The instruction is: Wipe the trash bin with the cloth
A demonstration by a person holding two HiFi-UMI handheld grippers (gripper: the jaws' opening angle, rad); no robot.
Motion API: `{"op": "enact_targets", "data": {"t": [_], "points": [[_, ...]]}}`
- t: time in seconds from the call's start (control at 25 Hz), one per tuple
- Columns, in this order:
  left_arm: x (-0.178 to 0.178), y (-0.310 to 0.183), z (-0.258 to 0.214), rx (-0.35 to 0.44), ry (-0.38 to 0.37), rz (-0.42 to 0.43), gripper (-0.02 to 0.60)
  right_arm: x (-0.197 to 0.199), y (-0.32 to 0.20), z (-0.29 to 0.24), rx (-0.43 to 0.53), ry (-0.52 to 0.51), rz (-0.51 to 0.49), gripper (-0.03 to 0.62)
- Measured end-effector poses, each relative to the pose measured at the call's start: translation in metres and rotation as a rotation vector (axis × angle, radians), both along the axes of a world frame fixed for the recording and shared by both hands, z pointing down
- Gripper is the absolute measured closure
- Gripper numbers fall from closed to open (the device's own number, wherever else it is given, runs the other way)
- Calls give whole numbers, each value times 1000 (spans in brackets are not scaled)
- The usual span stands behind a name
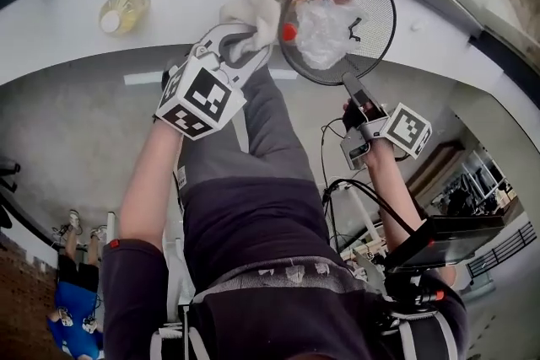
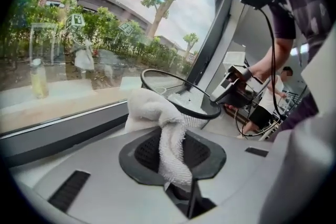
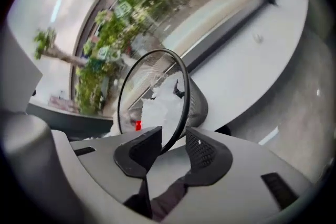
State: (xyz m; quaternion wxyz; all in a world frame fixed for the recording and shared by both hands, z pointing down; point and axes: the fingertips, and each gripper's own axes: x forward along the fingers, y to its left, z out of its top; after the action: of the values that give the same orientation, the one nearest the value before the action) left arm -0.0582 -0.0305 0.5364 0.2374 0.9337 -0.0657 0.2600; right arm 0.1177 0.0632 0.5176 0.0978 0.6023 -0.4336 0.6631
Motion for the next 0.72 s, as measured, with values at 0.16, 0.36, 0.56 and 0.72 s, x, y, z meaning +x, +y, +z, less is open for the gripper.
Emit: {"op": "enact_targets", "data": {"t": [0.16, 0.36, 0.56, 0.72], "points": [[23, -39, -2, 66, -16, 8, 515, 50, -56, -5, 163, 73, -245, 450], [53, -52, -1, 110, -59, 25, 515, 96, -86, 26, 73, 183, -355, 469], [50, -37, 2, 90, -57, 13, 515, 92, -51, 29, 78, 70, 22, 550], [54, 8, 8, 64, -46, 89, 515, 72, -10, 25, 34, -131, 376, 520]]}}
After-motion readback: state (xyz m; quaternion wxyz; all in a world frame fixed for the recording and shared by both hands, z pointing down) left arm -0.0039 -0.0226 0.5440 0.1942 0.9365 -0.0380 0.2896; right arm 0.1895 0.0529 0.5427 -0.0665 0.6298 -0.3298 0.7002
